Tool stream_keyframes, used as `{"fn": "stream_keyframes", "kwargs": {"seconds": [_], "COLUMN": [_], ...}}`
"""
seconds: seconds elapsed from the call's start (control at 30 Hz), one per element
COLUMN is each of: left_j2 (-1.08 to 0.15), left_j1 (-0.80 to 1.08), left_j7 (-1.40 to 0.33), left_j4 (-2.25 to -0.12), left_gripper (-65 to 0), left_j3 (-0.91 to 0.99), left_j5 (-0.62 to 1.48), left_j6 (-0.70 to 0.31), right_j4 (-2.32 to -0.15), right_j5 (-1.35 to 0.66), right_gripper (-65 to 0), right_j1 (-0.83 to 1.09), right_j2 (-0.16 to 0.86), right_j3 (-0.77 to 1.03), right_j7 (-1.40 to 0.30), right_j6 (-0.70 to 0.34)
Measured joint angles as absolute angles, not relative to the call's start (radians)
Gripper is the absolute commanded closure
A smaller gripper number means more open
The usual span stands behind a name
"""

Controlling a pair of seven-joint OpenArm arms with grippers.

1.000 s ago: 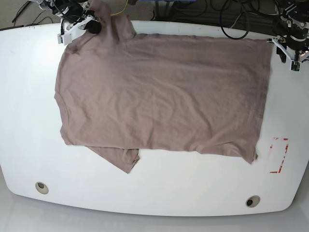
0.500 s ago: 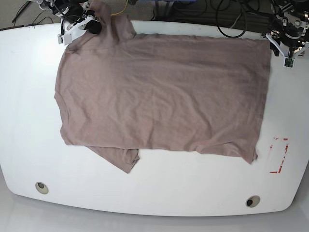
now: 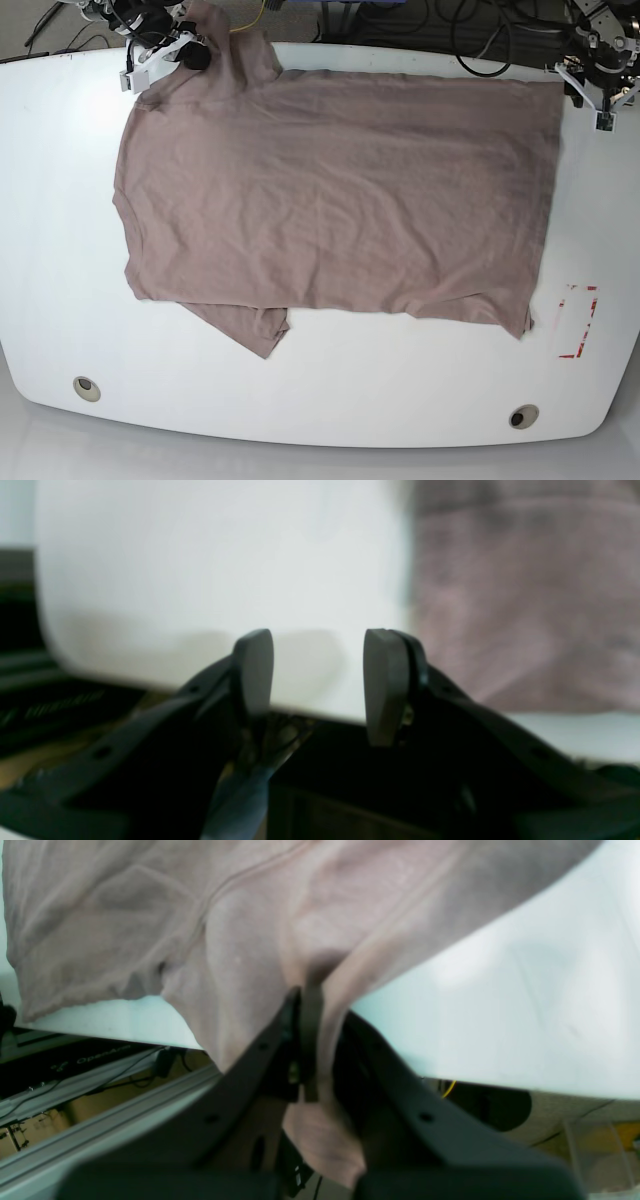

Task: Layout the t-shirt on the table in an organized manner, then fold the t-shirt properly
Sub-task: 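Pinch the shirt corner with the left gripper and pull it outward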

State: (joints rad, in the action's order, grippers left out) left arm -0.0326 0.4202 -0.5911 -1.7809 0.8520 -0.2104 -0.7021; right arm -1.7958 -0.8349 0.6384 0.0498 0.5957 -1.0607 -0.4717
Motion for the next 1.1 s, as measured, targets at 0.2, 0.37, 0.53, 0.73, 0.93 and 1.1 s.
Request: {"fn": "stream_keyframes", "kwargs": {"seconds": [0.2,0.37,0.53,0.73,0.93,1.1], "left_j2": [-0.031,-0.011,-0.009,-0.016,-0.020,-0.022], "left_j1": [0.438,0.447,0.446,0.446,0.451,0.458], "left_j7": [-0.594,-0.585,-0.583,-0.575,-0.575,-0.559], "left_j4": [-1.780,-1.775,-1.771,-1.765,-1.764,-1.767], "left_gripper": [-27.2,-27.2,-27.2,-27.2,-27.2,-25.3], "left_j3": [0.822,0.791,0.790,0.760,0.728,0.712], "left_j5": [-0.209,-0.205,-0.205,-0.205,-0.206,-0.205], "left_j6": [-0.700,-0.704,-0.700,-0.693,-0.681,-0.679], "right_j4": [-1.796,-1.796,-1.796,-1.796,-1.796,-1.796], "right_j5": [-0.834,-0.834,-0.834,-0.834,-0.834,-0.834], "right_gripper": [0.0,0.0,0.0,0.0,0.0,0.0], "right_j1": [0.630,0.630,0.629,0.630,0.629,0.629], "right_j2": [0.050,0.050,0.050,0.050,0.050,0.050], "right_j3": [0.595,0.595,0.595,0.595,0.595,0.595], "right_j7": [-1.068,-1.067,-1.068,-1.067,-1.067,-1.068], "right_j6": [-0.472,-0.472,-0.472,-0.472,-0.472,-0.472]}}
